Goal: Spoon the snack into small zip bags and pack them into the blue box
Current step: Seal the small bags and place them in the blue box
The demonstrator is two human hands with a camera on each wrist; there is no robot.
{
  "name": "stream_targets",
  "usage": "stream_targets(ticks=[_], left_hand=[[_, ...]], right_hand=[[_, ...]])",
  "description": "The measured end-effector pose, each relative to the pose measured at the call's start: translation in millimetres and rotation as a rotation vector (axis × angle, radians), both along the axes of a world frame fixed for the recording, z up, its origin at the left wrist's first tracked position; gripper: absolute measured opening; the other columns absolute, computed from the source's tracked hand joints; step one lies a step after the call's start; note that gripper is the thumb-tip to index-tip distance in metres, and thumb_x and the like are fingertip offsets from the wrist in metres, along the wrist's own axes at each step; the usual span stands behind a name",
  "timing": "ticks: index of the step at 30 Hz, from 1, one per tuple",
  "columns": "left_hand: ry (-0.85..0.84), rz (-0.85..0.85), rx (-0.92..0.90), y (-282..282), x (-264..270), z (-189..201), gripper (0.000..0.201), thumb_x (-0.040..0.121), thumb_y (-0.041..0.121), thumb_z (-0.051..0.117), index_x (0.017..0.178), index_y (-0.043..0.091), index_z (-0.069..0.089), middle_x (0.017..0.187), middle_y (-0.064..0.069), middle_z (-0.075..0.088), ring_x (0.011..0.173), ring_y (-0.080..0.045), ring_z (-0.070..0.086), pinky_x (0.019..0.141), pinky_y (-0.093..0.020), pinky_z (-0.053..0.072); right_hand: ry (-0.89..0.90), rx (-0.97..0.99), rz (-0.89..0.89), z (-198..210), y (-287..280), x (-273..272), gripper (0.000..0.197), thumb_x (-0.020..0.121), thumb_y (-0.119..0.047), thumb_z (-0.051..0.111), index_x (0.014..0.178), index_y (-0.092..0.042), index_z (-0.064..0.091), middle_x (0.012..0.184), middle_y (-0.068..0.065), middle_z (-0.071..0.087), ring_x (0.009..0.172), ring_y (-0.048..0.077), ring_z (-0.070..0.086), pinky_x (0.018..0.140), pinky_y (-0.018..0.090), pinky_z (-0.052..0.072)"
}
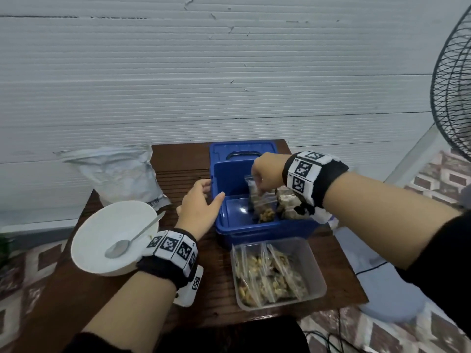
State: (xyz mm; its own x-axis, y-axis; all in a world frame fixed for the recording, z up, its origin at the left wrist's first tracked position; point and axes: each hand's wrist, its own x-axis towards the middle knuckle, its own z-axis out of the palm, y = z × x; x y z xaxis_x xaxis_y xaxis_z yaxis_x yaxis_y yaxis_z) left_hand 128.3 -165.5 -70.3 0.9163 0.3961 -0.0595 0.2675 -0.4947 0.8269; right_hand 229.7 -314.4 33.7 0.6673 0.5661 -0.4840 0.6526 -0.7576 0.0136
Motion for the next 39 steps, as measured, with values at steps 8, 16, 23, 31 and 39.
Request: stream_targets(ticks=[8, 16, 23, 31, 39], left_hand=[[0.051, 0.013, 0.086, -20, -37, 8, 0.05, 0.09, 0.043, 0.061, 0.134, 0.025, 0.044, 0.132, 0.006, 0.054, 0.124, -0.02, 0.049, 0.106, -0.049, 0.034], [0.082, 0.048, 0.295, -55, -76, 23, 0.053, 0.092, 0.043, 0.057, 0.139, 0.023, 0.043, 0.143, -0.002, 0.043, 0.133, -0.027, 0.035, 0.106, -0.046, 0.03], [-0.049, -0.051, 0.399, -90, -107, 28, 0.039, 0.095, 0.038, 0.054, 0.131, 0.027, 0.047, 0.133, 0.003, 0.041, 0.13, -0.021, 0.028, 0.104, -0.039, 0.021], [-0.067, -0.393, 0.282, -124, -109, 15, 0.03, 0.094, 0.041, 0.057, 0.124, 0.043, 0.053, 0.123, 0.023, 0.054, 0.124, -0.002, 0.036, 0.084, -0.029, 0.017], [-0.147, -0.306, 0.188, -133, -112, 22, 0.011, 0.092, 0.038, 0.062, 0.081, 0.039, 0.063, 0.095, 0.021, 0.063, 0.103, 0.003, 0.047, 0.077, -0.029, 0.015]], right_hand=[[0.057, 0.107, -0.097, -4, -54, -98, 0.034, 0.087, -0.035, 0.065, 0.063, -0.013, 0.054, 0.059, -0.003, 0.051, 0.056, 0.012, 0.048, 0.062, 0.028, 0.042], [-0.014, 0.132, -0.365, -75, -98, -169, 0.028, 0.09, -0.035, 0.053, 0.103, -0.011, 0.061, 0.108, 0.008, 0.064, 0.102, 0.029, 0.06, 0.085, 0.036, 0.043], [-0.274, 0.287, -0.503, -89, -120, -190, 0.029, 0.087, -0.019, 0.05, 0.115, -0.011, 0.054, 0.109, 0.011, 0.064, 0.103, 0.031, 0.06, 0.082, 0.035, 0.044], [-0.413, 0.814, -0.64, -95, -134, -196, 0.016, 0.085, -0.007, 0.056, 0.098, -0.015, 0.063, 0.096, 0.01, 0.06, 0.093, 0.033, 0.054, 0.079, 0.039, 0.038], [-0.334, 1.197, -0.659, -98, -136, -201, 0.018, 0.083, 0.001, 0.062, 0.088, -0.015, 0.067, 0.088, 0.0, 0.064, 0.082, 0.008, 0.053, 0.074, 0.007, 0.035]])
